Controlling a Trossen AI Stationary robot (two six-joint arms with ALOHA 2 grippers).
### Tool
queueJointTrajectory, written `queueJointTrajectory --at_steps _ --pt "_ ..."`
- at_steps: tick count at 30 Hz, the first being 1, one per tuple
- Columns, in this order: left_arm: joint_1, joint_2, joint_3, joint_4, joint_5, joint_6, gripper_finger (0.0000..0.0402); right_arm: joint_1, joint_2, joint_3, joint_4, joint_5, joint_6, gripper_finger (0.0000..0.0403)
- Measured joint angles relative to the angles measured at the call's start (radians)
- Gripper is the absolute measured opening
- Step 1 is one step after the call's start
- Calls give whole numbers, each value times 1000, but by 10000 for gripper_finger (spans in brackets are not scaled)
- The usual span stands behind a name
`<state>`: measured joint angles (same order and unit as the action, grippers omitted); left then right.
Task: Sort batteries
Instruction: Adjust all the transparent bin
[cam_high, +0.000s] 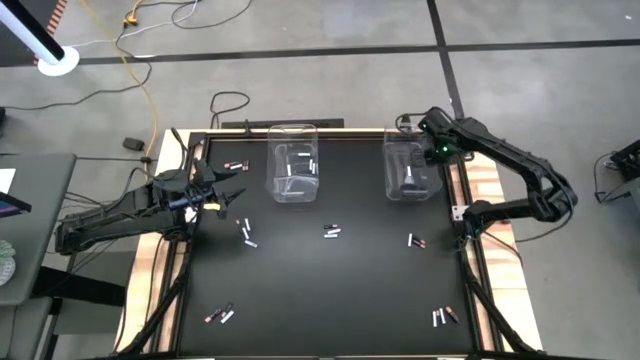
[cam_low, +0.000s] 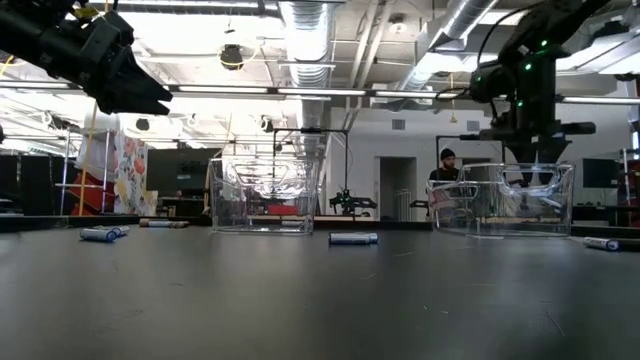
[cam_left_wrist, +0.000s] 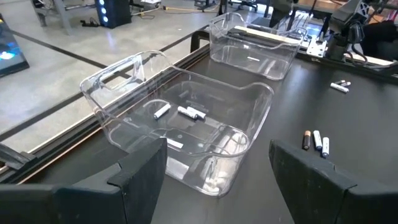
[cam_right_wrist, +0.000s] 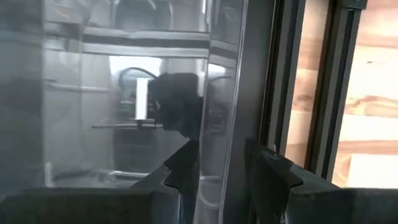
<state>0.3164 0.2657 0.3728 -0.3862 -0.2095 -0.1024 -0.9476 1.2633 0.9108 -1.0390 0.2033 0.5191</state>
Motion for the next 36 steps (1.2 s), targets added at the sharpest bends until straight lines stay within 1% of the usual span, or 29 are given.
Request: queueJointTrajectory --at_steps 5,9,13,18,20,24,26,30,33,36 --pt "0 0 0 -1 0 0 279 -1 35 0 -19 31 12 141" --pt "0 0 0 -6 0 0 279 -5 55 0 -18 17 17 126" --pt "0 0 0 -8 0 -9 279 -10 91 0 -16 -21 26 90" --pt "0 0 0 -9 0 -40 279 8 146 4 -15 -23 69 22" --pt "0 0 0 -9 0 -43 279 18 154 6 -15 -23 72 11" --pt "0 0 0 -10 3 -44 279 63 134 2 -1 -16 122 10" --pt "0 0 0 -9 3 -45 279 95 113 -1 1 -45 160 5" --pt "0 0 0 -8 4 -44 279 180 98 3 30 -68 263 3" --pt "0 0 0 -7 4 -44 279 250 126 31 70 -71 335 2" --pt "0 0 0 -6 4 -45 279 314 186 89 107 -75 395 1"
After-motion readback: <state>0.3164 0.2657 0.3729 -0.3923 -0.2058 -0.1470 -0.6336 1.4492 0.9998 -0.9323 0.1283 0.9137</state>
